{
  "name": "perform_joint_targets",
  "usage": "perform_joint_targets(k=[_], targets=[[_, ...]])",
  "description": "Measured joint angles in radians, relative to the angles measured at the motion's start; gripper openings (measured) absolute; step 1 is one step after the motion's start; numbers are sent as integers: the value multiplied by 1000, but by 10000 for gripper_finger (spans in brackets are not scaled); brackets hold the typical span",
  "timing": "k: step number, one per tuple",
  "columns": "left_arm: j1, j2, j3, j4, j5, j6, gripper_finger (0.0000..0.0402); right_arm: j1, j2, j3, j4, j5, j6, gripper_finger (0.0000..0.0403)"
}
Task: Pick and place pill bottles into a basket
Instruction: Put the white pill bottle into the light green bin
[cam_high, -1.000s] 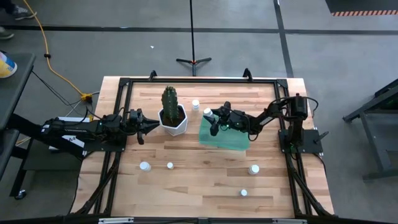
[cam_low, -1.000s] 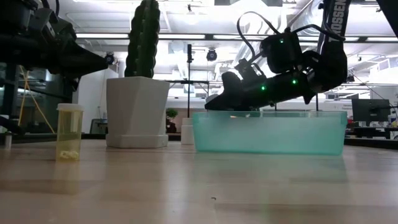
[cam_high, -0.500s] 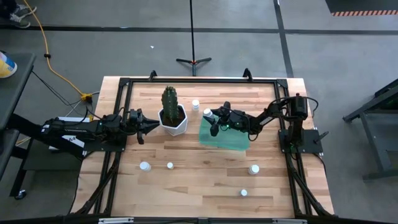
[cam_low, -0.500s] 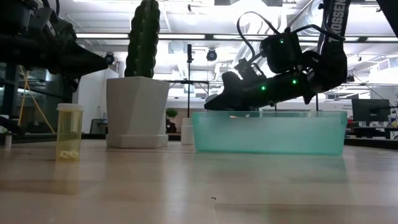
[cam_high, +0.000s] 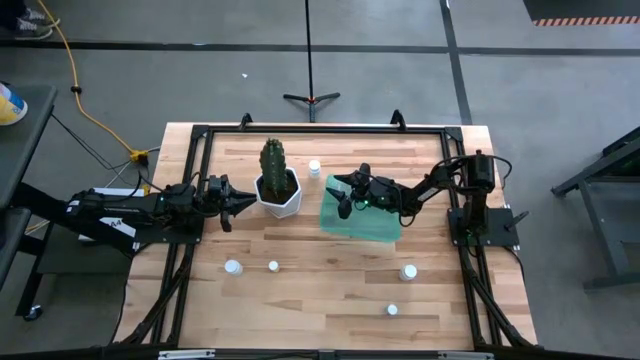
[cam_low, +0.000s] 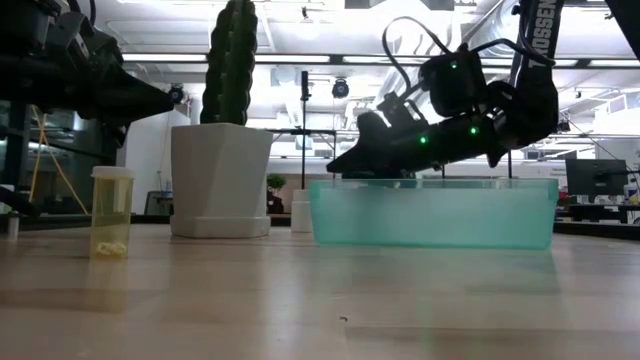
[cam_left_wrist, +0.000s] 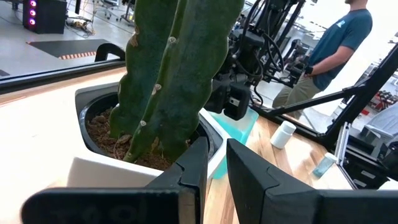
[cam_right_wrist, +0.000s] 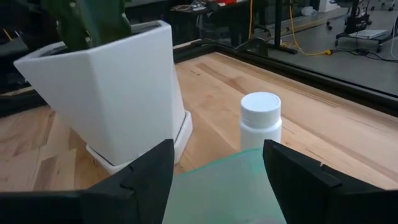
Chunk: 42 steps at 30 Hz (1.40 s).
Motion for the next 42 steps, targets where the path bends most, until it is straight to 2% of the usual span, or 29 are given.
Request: perform_joint_targets(k=[8, 16, 24, 29, 36, 42], targets=[[0, 0, 0, 0, 0, 0, 97, -1, -28, 0, 28, -2, 16, 234], [0, 0, 0, 0, 0, 0, 97, -3, -180, 0, -37, -26, -31, 234], [0, 0, 0, 0, 0, 1, 97, 7, -462, 0, -466, -75, -29, 230], [0, 0, 0, -1, 0, 2, 97, 56, -676, 0, -725, -107, -30, 230], [0, 0, 0, -1, 0, 2, 97, 195, -933, 0, -1092, -85, 22, 244], [0, 0, 0, -1, 0, 2, 97, 355, -1058, 0, -1310, -50, 116, 254]])
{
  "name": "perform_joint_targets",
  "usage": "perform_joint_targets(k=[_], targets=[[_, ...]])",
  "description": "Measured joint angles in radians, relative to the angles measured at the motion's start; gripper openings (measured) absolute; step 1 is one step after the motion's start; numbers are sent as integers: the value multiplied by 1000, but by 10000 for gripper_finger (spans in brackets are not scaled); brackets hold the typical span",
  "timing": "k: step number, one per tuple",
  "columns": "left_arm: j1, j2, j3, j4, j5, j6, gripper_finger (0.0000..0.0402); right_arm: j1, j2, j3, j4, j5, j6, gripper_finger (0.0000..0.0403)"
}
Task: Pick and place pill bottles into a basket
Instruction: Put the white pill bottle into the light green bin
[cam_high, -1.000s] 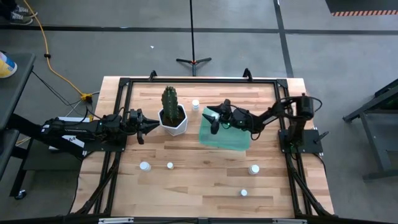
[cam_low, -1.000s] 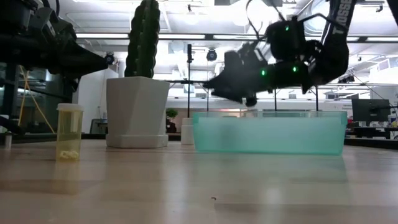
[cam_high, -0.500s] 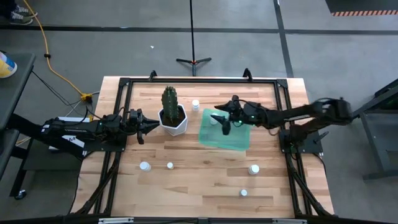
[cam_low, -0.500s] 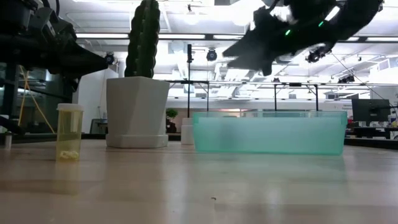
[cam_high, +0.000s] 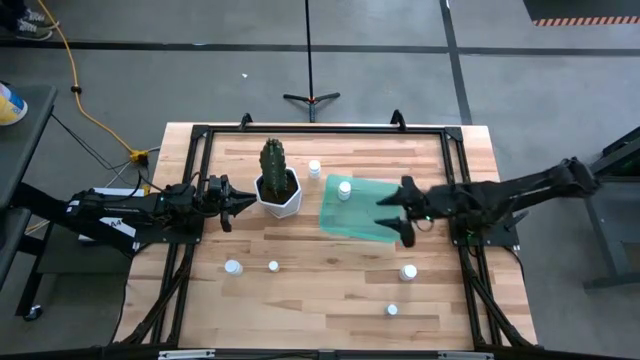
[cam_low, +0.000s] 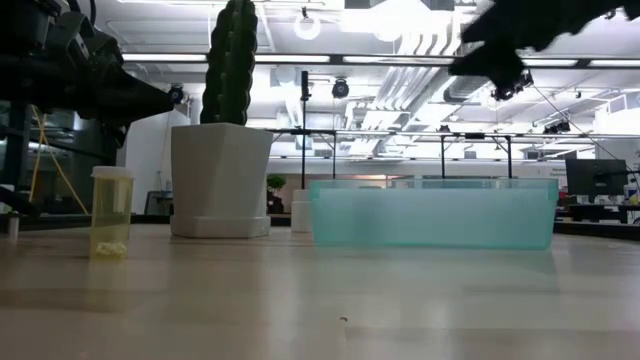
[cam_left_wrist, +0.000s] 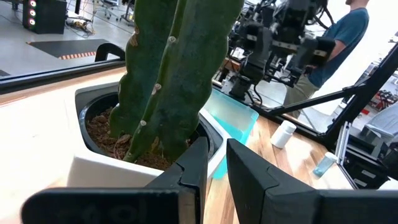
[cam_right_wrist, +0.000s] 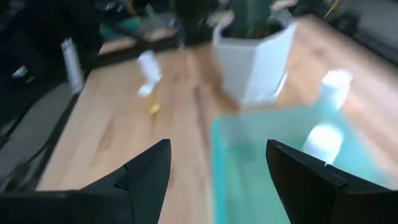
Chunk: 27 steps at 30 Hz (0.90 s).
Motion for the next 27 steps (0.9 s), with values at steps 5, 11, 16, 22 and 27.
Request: perform_joint_targets(k=[5, 11, 16, 22, 27], targets=[[0, 0, 0, 0, 0, 0, 97, 108, -25, 0, -150, -15, 164, 251], [0, 0, 0, 0, 0, 0, 97, 218, -23, 0, -223, -79, 314, 241], [0, 0, 0, 0, 0, 0, 97, 291, -23, 0, -257, -144, 414, 229], [0, 0, 0, 0, 0, 0, 97, 362, -23, 0, -285, -240, 543, 211], [0, 0, 0, 0, 0, 0, 97, 408, -10, 32, -307, -261, 594, 198]])
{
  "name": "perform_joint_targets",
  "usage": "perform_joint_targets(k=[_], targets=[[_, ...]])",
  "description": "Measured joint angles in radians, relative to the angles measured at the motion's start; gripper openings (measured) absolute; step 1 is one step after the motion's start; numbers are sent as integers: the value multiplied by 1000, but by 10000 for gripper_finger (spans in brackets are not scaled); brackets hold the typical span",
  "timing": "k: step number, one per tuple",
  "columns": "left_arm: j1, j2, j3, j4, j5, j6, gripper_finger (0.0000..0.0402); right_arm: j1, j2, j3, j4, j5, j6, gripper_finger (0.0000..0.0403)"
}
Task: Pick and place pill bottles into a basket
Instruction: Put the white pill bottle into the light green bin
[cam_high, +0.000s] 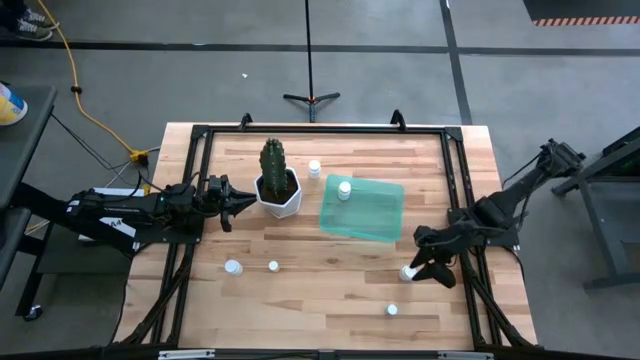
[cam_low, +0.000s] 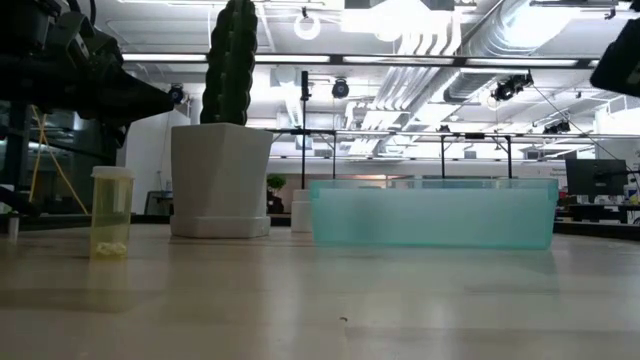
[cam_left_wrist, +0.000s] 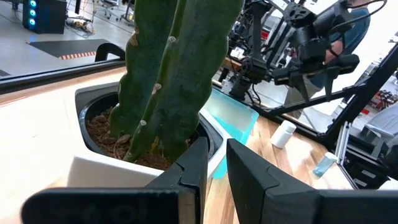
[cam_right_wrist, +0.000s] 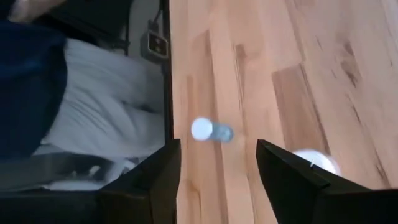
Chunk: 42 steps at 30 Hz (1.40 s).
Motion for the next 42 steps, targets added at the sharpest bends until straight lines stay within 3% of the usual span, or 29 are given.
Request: perform_joint_targets(k=[5, 9, 19, 32, 42], targets=[[0, 0, 0, 0, 0, 0, 97, 15, 72, 81, -174, 31, -66, 185], [0, 0, 0, 0, 0, 1, 97, 15, 157, 105, -217, 36, -104, 189], [0, 0, 0, 0, 0, 1, 97, 13, 335, 187, -232, 111, -179, 275], [0, 0, 0, 0, 0, 0, 97, 29, 472, 191, -293, 155, -187, 272], [0, 0, 0, 0, 0, 0, 97, 30, 548, 191, -296, 109, -200, 273]])
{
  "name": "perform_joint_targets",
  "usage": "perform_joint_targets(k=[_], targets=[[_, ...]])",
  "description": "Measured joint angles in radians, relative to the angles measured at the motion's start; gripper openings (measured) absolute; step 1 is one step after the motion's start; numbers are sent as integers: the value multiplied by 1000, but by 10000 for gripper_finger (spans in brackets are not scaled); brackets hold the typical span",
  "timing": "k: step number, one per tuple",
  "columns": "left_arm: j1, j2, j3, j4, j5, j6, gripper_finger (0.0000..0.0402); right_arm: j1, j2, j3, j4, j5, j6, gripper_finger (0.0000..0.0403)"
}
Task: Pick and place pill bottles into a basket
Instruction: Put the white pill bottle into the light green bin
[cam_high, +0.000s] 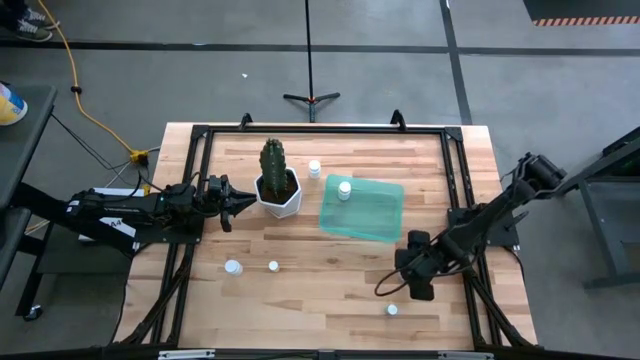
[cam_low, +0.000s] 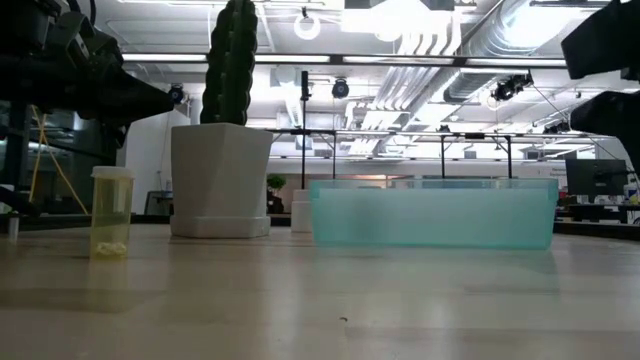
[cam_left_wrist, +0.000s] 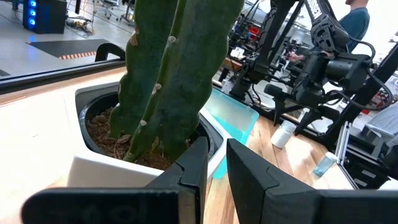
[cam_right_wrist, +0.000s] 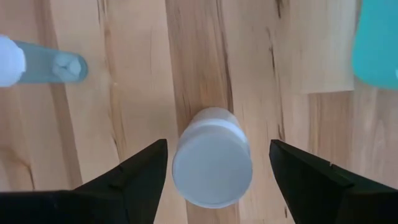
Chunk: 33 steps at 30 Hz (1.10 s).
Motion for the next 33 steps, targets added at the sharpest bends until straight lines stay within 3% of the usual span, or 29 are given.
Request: perform_joint_targets(k=[8, 20, 26, 33], targets=[[0, 0, 0, 0, 0, 0, 97, 0, 9, 0, -2, 8, 17, 255], [0, 0, 0, 0, 0, 0, 97, 0, 5, 2, -3, 2, 18, 148], [0, 0, 0, 0, 0, 0, 97, -9, 10, 31, -20, 14, 17, 154], [0, 0, 0, 0, 0, 0, 97, -79, 9, 191, -112, 122, -102, 147]])
